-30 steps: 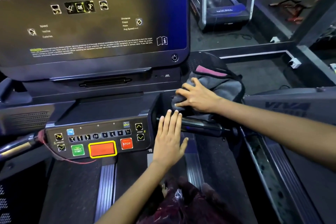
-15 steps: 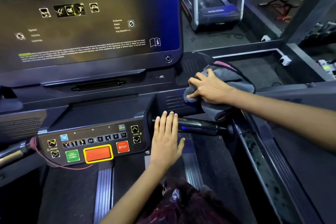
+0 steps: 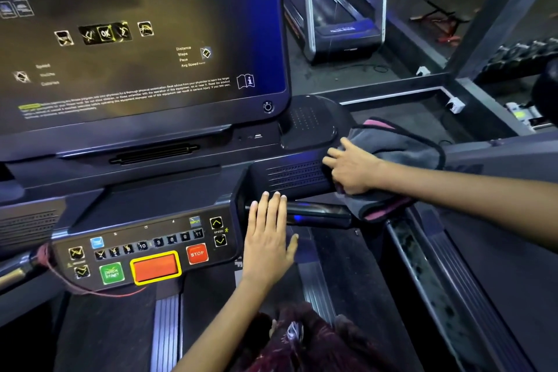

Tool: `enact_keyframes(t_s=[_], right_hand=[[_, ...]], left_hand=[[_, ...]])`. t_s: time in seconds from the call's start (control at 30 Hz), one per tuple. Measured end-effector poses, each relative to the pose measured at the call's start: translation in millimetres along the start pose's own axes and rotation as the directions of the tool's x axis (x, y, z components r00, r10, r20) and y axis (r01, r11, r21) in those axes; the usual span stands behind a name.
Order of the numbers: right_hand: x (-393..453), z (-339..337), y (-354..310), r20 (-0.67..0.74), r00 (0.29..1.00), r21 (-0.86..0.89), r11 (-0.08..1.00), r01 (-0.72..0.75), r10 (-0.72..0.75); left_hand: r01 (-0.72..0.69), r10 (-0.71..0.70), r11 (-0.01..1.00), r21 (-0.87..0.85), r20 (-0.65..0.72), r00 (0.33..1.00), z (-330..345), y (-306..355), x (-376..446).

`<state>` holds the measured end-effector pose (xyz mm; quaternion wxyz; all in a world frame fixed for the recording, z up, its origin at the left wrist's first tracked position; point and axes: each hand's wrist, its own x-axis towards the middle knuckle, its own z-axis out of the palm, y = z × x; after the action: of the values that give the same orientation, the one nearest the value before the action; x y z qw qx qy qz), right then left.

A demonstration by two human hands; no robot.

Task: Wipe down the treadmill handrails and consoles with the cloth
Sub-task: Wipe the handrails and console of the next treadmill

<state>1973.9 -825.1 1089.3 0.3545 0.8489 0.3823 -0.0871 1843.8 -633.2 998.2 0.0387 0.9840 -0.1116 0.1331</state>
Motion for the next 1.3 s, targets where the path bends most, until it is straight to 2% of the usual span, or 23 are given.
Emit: enact_keyframes(t_s=[0.1, 0.17, 0.33, 0.43, 0.53, 0.6, 0.67, 0.73, 0.8, 0.87, 0.93, 1.03, 1.13, 1.3], right_hand=[[-0.2, -4.5, 28.7, -0.016, 0.987, 0.111, 0.981, -0.158, 0.161], [-2.3, -3.9, 30.4, 0.018, 0.982, 0.151, 0.970, -0.191, 0.190], [-1.3, 0.1, 2.5, 0.094, 0.995, 0.084, 0.996, -0.038, 0.030], [-1.6, 3.9, 26.6, 0.060, 0.998, 0.254, 0.967, 0.021, -0.037], [-4.5, 24.0, 57.5, -0.036, 0.998, 0.529, 0.849, -0.026, 0.053], [-4.2, 36.5, 66.8, -0.067, 0.977, 0.727, 0.681, -0.093, 0.204], [-0.2, 45.1, 63.9, -0.075, 0.931, 0.844, 0.519, -0.132, 0.358], [1.4, 50.0, 53.2, -0.086, 0.884, 0.868, 0.471, -0.160, 0.459], [-4.8, 55.0, 42.3, -0.103, 0.883, 0.857, 0.491, -0.155, 0.458], [-17.9, 61.9, 34.1, -0.098, 0.909, 0.846, 0.516, -0.138, 0.404], [-29.1, 66.5, 30.2, -0.086, 0.921, 0.862, 0.492, -0.124, 0.381], [-19.4, 62.9, 31.7, -0.071, 0.875, 0.897, 0.415, -0.154, 0.478], [-2.8, 52.7, 34.9, -0.038, 0.824, 0.909, 0.362, -0.206, 0.565], [-25.2, 59.9, 22.5, -0.010, 0.842, 0.909, 0.355, -0.218, 0.540]], left_hand=[[0.001, -0.001, 1.000, 0.004, 0.013, 1.000, -2.5, 0.7, 0.2], [0.009, -0.009, 1.000, 0.006, 0.021, 1.000, -2.6, 2.1, 0.5], [0.005, -0.006, 1.000, 0.006, 0.048, 0.999, -3.5, 1.2, 1.0], [-0.016, 0.016, 1.000, -0.005, 0.045, 0.999, -4.8, -1.6, -0.2], [-0.023, 0.023, 1.000, -0.010, 0.028, 0.999, -6.0, -1.1, 0.6], [-0.024, 0.024, 1.000, -0.016, 0.001, 1.000, -7.1, 0.1, 0.8], [-0.026, 0.026, 0.999, -0.021, -0.020, 0.999, -12.1, 0.2, 2.7], [-0.033, 0.032, 0.998, -0.059, -0.022, 0.999, -19.5, 0.6, 10.7], [-0.052, 0.052, 0.992, -0.117, -0.006, 0.999, -26.2, -0.1, 24.5], [-0.094, 0.100, 0.983, -0.156, 0.031, 0.995, -30.7, -0.9, 42.9], [-0.165, 0.184, 0.971, -0.174, 0.104, 0.977, -34.4, -0.2, 63.0], [-0.292, 0.310, 0.950, -0.107, 0.245, 0.919, -40.4, 9.3, 94.4], [-0.330, 0.300, 0.944, 0.014, 0.383, 0.874, -38.5, 19.1, 124.9], [-0.347, 0.244, 0.931, 0.112, 0.515, 0.821, -27.4, 12.8, 154.3]])
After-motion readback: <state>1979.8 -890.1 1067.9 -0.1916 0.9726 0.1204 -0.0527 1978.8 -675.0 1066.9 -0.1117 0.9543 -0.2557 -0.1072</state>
